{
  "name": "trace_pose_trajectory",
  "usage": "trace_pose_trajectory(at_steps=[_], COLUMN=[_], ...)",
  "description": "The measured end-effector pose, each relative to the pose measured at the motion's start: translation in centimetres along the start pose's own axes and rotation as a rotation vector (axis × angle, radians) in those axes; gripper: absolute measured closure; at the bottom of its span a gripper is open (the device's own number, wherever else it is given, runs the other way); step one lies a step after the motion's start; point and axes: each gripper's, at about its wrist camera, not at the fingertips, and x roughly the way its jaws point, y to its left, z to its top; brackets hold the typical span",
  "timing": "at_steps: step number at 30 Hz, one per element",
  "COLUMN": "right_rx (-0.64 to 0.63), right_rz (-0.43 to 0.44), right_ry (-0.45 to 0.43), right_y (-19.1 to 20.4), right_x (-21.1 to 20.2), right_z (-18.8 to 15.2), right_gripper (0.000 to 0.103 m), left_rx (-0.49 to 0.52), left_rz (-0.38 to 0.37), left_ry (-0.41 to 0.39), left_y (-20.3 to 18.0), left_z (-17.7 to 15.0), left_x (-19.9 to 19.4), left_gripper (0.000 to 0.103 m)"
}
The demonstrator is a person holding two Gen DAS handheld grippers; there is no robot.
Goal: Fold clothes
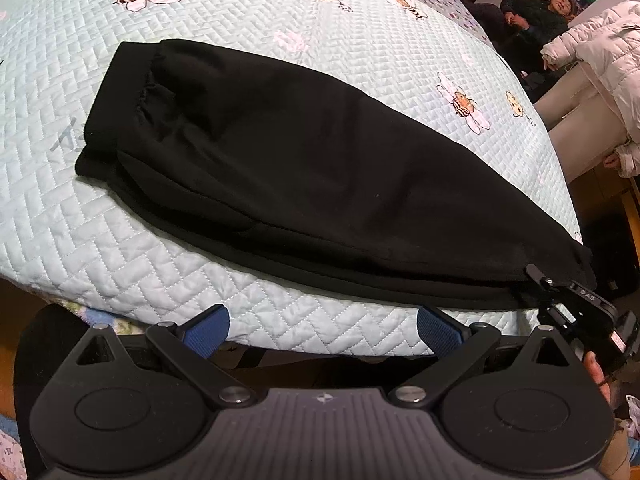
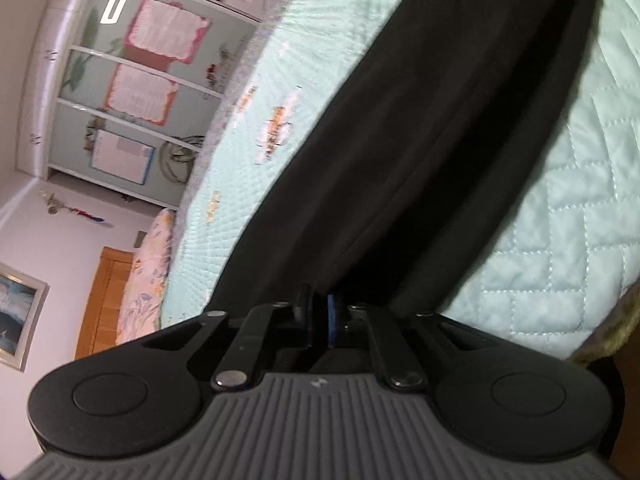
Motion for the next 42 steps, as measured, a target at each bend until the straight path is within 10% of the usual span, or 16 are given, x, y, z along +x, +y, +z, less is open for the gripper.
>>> trace_pose_trajectory(at_steps=[8, 15, 18, 23, 26, 42], right_rx=[0.1, 0.142, -0.075, -0.83, -1.144, -1.788], right_rz=[0.19, 0.148, 0.061, -0.161, -0.253, -0.446], right_ry=[-0.003, 0.011, 0.026, -0.005, 0.005, -0.015], right_y=[-1.0, -3.7, -1.4, 6.8, 8.9, 8.2], right_x=[-1.9, -2.5, -2.8, -2.8, -1.4, 2.0], right_z=[0.3, -0.4, -0.5, -3.3, -5.5, -8.3], right_gripper=[0.1, 0.102, 0.096, 0.06, 0.057, 0.057], left_rx=[-0.013, 0.0, 0.038, 0.236, 0.36, 0.51], left_rz=[0.005, 0.011, 0.028, 0.126, 0.146, 0.207], left_ry=[0.003, 0.02, 0.003, -0.076, -0.089, -0.119], left_y=[0.4, 0.1, -0.6, -3.9, -6.1, -8.2], left_z=[-0.4, -0.5, -0.6, -1.4, -2.0, -3.2], left_x=[-0.4, 0.0, -0.2, -0.4, -0.2, 0.8], left_gripper=[0.002, 0.002, 0.002, 0.002, 0.002, 0.002])
